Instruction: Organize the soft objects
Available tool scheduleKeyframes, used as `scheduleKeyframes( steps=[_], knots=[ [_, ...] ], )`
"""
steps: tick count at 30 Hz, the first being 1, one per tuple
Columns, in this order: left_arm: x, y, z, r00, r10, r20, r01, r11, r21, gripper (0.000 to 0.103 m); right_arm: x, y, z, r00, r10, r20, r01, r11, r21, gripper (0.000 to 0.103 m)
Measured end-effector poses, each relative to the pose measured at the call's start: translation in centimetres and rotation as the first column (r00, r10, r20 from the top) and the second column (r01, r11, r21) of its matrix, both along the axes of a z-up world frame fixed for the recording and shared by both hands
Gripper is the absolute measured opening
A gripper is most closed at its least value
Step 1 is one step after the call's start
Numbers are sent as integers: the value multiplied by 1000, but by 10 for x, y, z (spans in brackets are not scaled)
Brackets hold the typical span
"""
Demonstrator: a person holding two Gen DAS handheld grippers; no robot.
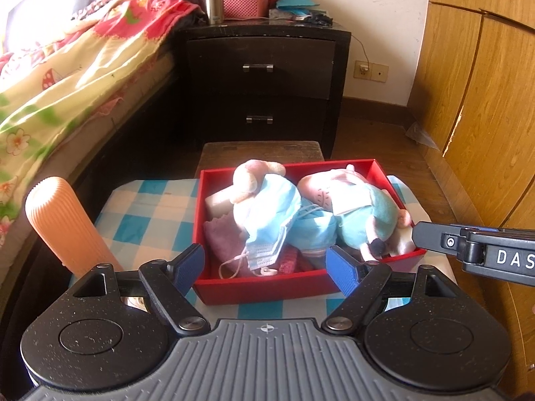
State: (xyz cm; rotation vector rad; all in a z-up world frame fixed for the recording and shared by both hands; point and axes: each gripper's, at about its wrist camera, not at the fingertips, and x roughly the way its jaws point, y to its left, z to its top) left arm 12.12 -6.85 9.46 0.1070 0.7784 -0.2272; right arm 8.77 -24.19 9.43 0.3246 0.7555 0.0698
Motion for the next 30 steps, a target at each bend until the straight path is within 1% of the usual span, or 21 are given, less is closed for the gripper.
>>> scheduleKeyframes(
  steps=[3,8,13,16,21,23,24,30],
  knots=[
    [-6,-3,-1,1000,-13,5,13,1000,11,79,-8,2,3,1000,6,13,-6,1000,-8,24],
    [-16,-2,-1,1000,-19,7,18,1000,9,80,-24,4,5,999,10,32,-9,999,-31,24],
    [-21,2,-3,1000,-16,-9,16,1000,-18,80,-35,2,4,999,8,37,-7,999,-32,24],
    [-22,2,-4,1000,-19,-25,18,999,-38,80,-37,3,4,999,3,43,-2,999,-42,25],
    [-23,0,-6,1000,-12,-28,11,999,-42,81,-39,4,3,999,4,49,-1,999,-53,25],
    [-23,0,-6,999,-13,-34,11,999,-53,81,-40,7,2,999,5,48,-2,998,-58,27],
    [-23,-1,-7,999,-14,-39,12,998,-62,81,-40,8,1,999,7,47,-4,998,-62,30],
    [-24,2,-4,999,2,-35,-5,997,-83,81,-39,14,-1,999,8,51,-4,996,-91,31]
  ],
)
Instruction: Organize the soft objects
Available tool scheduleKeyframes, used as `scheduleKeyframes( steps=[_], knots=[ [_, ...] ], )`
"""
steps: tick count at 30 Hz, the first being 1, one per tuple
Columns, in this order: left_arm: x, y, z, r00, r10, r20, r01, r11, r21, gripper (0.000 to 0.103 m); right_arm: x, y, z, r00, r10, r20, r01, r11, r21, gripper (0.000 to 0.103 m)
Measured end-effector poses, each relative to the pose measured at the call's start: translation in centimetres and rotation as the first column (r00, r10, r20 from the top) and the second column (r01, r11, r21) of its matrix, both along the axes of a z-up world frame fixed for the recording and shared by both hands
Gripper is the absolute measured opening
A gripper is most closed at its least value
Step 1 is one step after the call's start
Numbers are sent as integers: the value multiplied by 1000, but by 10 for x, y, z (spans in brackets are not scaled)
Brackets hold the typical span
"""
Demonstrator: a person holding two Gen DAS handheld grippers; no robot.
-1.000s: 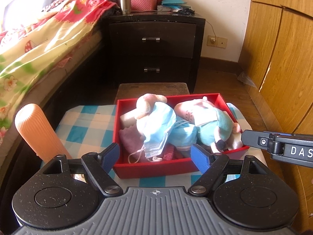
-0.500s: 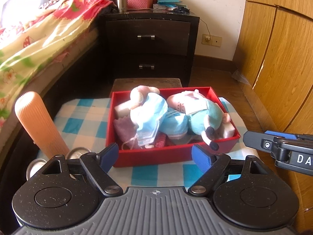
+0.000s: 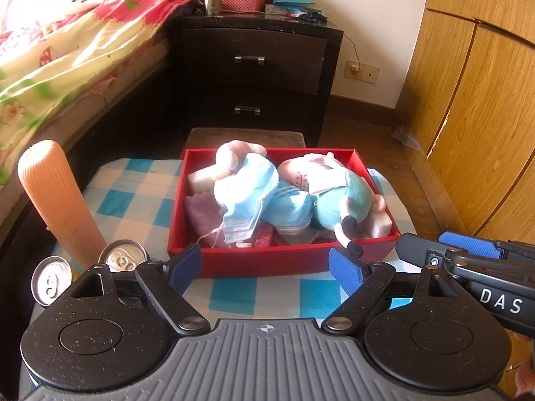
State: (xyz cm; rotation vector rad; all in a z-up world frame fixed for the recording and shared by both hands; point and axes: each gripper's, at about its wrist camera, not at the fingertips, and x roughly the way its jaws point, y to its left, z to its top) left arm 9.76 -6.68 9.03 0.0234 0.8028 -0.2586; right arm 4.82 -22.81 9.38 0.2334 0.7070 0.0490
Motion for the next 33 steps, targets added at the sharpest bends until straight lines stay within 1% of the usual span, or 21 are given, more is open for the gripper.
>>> scheduleKeyframes(
  steps=[7,14,23,27,30,32,33],
  knots=[
    [-4,1,3,1000,12,27,-12,1000,6,81,0,0,-1,1000,-13,7,13,1000,9,32],
    [-6,-2,6,999,13,47,-15,999,34,82,-1,-2,-1,1000,-14,10,14,1000,17,32],
    [-7,-3,8,998,11,57,-12,1000,25,82,-2,-5,1,1000,-18,25,18,1000,25,32],
    [-6,-1,8,999,8,43,-8,1000,1,82,-4,-6,2,999,-18,36,17,999,33,32],
    [-5,0,7,999,12,40,-11,1000,-7,85,-5,-7,2,999,-18,42,16,999,36,32],
    [-4,1,6,999,22,41,-22,1000,-4,90,-6,-7,2,999,-17,44,15,999,37,32],
    [-4,2,6,999,32,44,-31,999,-6,95,-6,-8,3,999,-17,46,16,999,39,32]
  ],
)
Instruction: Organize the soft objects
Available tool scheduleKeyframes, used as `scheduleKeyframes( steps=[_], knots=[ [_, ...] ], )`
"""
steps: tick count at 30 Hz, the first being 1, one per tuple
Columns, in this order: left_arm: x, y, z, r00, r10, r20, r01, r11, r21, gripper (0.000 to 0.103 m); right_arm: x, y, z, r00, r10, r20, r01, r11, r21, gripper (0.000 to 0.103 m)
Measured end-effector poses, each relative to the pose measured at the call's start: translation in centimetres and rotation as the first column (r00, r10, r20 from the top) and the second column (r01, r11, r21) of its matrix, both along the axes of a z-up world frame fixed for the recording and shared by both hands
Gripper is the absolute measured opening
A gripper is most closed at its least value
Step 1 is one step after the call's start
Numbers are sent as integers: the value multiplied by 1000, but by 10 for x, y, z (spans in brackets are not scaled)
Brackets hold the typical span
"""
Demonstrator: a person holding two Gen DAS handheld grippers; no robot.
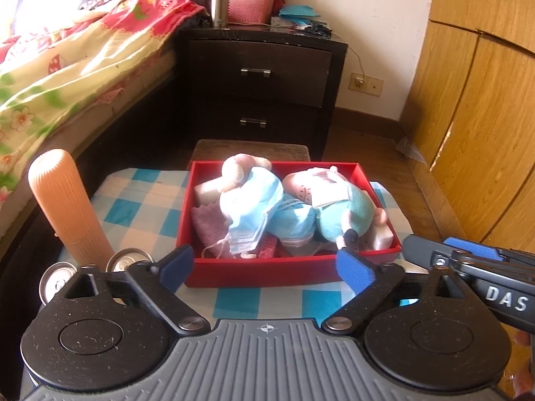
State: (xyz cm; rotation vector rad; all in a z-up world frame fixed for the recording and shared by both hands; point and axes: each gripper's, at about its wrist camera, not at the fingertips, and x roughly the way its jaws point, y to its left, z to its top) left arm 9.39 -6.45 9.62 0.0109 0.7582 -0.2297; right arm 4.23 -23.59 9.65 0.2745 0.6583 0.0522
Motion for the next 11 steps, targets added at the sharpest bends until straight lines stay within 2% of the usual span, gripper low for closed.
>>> scheduleKeyframes(
  steps=[1,5,11],
  knots=[
    [0,2,0,1000,11,5,-11,1000,-5,97,-1,-1,0,1000,-1,4,1,1000,5,32],
    [-3,8,1,999,1,34,1,998,-60,97,-4,-5,2,1000,-7,25,6,1000,31,38],
    [-16,6,1,996,-18,85,16,1000,17,97,-8,-2,2,1000,15,23,-15,1000,14,41]
  ],
)
